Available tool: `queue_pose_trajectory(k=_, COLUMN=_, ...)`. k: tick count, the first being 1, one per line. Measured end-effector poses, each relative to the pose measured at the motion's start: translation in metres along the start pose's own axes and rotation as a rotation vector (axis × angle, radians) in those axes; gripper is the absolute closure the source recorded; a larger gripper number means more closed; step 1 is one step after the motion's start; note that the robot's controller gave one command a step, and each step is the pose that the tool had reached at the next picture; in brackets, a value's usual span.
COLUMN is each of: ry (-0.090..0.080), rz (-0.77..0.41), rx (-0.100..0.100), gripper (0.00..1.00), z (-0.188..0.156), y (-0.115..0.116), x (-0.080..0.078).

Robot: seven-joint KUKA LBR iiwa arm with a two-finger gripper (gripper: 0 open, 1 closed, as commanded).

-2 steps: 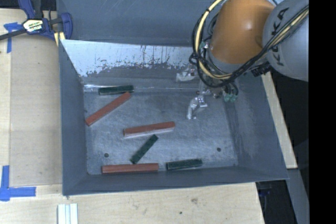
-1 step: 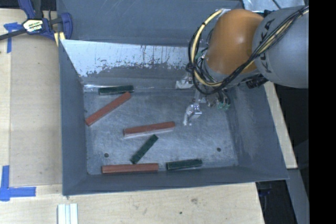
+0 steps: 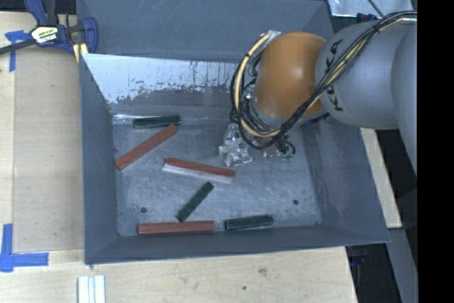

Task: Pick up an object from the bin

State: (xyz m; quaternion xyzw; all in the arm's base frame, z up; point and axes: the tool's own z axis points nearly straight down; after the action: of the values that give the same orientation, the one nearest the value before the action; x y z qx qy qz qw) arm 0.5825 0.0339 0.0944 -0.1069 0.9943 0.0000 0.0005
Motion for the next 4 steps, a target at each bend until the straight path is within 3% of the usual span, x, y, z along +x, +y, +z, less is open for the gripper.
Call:
queue_pose_trajectory(k=1, ry=0.0, rz=0.0, rx=0.0, gripper=0.0, z=0.0, y=0.0, x=0.0)
queue_pose_trajectory(k=2, ry=0.0, rz=0.0, rx=0.0, gripper=0.0, z=0.0, y=0.0, x=0.0)
queue_pose_trajectory(k=3, ry=-0.032, rz=-0.279, rx=0.007, gripper=1.0, z=0.016, y=0.046, x=0.026)
queue_pose_trajectory(k=4, ry=-0.024, rz=-0.281, rx=0.003, gripper=0.0, z=0.018, y=0.048, x=0.028)
